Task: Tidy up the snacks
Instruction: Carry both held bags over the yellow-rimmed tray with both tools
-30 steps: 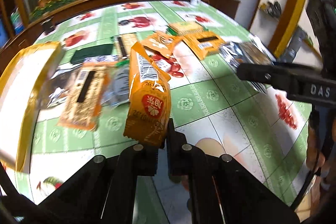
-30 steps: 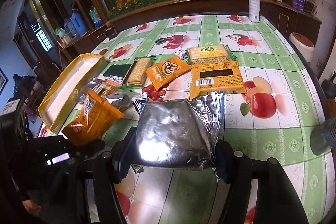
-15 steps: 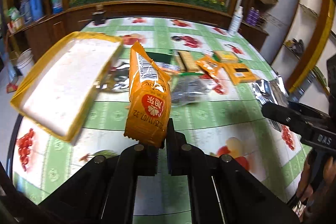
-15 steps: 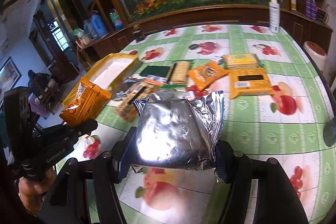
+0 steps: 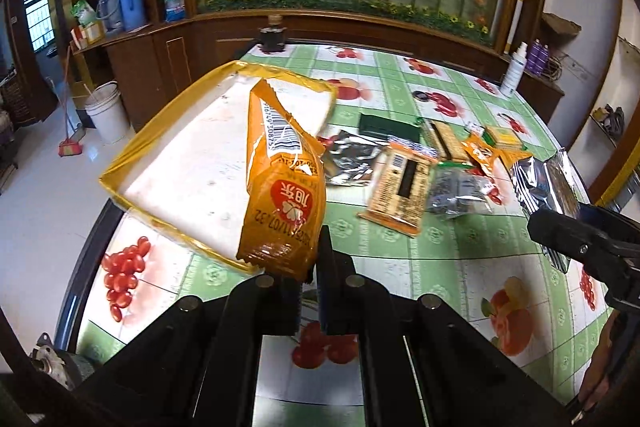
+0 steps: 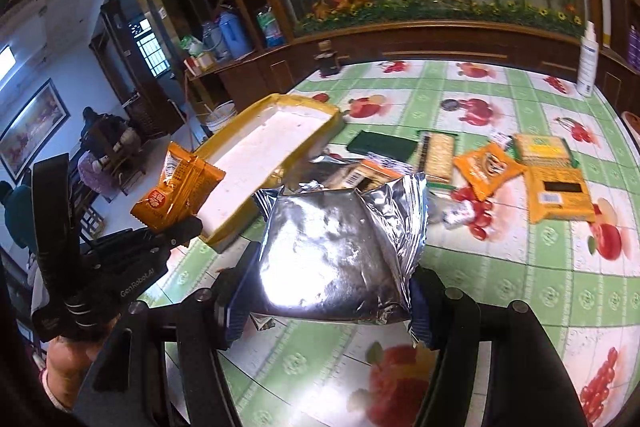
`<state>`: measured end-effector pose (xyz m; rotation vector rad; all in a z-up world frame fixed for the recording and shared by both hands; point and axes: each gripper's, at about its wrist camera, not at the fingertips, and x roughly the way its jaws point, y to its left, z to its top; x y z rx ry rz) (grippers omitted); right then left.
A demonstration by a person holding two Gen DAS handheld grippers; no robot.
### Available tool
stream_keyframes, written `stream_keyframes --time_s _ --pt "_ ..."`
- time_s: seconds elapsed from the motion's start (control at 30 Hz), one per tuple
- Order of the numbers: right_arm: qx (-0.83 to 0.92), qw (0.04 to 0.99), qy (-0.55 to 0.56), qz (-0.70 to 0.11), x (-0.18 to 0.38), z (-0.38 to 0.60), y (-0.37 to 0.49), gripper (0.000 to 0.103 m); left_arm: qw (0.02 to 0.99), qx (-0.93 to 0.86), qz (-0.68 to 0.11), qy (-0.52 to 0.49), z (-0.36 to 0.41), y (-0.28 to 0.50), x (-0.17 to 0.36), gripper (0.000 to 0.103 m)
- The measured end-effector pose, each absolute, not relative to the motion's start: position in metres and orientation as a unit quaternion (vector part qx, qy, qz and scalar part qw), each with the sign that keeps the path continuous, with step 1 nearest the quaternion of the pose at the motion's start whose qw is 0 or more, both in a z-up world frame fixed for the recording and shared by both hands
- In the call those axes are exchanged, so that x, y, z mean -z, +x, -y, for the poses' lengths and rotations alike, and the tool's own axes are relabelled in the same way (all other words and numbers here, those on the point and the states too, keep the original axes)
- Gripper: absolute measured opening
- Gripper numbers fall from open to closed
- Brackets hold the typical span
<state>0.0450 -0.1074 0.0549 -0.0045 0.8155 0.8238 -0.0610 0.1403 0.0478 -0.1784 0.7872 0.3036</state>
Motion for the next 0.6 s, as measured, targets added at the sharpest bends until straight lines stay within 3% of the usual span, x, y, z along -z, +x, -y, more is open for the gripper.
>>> stream_keyframes --time_s 0.6 --pt "-0.455 0.802 -0.005 -0.387 -0.057 -0.016 0.086 0.065 0.892 -0.222 -0.376 -0.114 -0.23 -0.044 -0.042 0.004"
